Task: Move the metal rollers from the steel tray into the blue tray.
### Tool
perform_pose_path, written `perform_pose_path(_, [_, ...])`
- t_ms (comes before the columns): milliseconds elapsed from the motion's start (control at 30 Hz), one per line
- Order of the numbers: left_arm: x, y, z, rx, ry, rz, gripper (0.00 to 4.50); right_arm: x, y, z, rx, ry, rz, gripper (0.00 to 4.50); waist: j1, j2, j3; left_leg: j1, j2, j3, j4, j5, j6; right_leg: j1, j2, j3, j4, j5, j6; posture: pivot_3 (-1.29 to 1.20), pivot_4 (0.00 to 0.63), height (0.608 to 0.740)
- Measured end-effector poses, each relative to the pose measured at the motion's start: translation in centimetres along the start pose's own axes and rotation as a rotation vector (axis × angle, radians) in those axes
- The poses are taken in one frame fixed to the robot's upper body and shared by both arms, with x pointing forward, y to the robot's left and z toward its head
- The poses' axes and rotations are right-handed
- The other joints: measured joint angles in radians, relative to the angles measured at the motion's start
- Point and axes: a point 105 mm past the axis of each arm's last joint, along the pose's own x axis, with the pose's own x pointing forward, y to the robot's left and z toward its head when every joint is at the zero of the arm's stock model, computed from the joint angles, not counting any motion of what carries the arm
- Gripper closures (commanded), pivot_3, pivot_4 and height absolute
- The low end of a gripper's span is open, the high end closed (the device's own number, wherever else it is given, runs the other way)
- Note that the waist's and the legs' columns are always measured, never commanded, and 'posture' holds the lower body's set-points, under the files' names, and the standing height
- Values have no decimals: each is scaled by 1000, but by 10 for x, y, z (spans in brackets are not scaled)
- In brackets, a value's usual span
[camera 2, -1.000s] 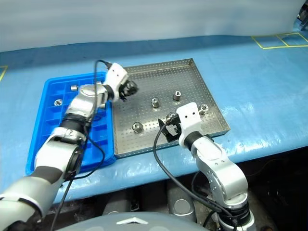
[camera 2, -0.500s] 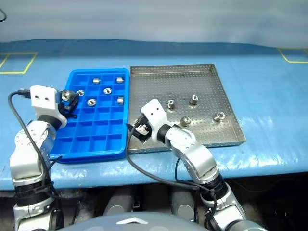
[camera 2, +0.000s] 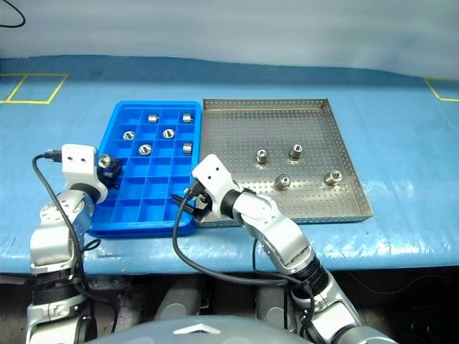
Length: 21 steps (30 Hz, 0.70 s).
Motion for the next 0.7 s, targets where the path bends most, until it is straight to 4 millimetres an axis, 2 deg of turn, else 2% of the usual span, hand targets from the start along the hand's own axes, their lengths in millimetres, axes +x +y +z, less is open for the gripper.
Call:
perform_pose_path(100, [2,-5,2,2,-3,-18,58,-6,-5,1,2,-5,-37,0,-11,0,0,0,0,0,0,0,0,0,0,0,0,0,0,-1,150,740])
perform_pose_path(200, [3,-20,18,-22,-55,-106,23,-20,-15,1,11,-7,-104,0,-12,0,0,-1,0,0,0,0,0,-1,0,0,0,0,0,-40,150,740])
perform_pose_path(233, [2,-29,29,-25,-93,-158,23,-24,-19,1,12,-5,-123,0,-12,0,0,-1,0,0,0,0,0,-1,0,0,0,0,0,-40,150,740])
perform_pose_path(333, [-6,-80,76,-6,-233,-449,23,-47,-35,-6,13,26,-218,0,-13,-1,0,-2,-2,0,1,0,1,0,-1,0,-1,0,0,-65,150,740])
perform_pose_path(400, [-15,-111,95,46,-281,-631,23,-61,-45,-14,22,57,-280,0,-29,0,0,-1,-2,2,1,-1,1,0,-1,1,-1,0,0,-91,150,740])
perform_pose_path(467, [-19,-135,98,88,-276,-750,23,-72,-52,-22,37,89,-329,0,-44,0,0,-1,-2,2,1,-1,1,0,0,2,-1,0,1,-114,150,740])
perform_pose_path(500, [-21,-151,95,122,-252,-829,23,-78,-56,-27,46,107,-355,0,-53,0,0,-1,-3,3,1,-1,1,0,1,2,-1,-2,4,-125,150,740])
perform_pose_path(567, [-23,-171,84,167,-200,-927,23,-86,-60,-32,59,125,-392,0,-73,0,0,0,-3,3,1,-1,1,-1,3,4,0,-2,4,-151,150,740])
perform_pose_path(700, [-14,-195,62,262,-84,-1038,23,-97,-64,-45,99,155,-458,0,-102,0,0,0,-2,2,1,-1,1,-1,5,4,1,-2,3,-198,150,740])
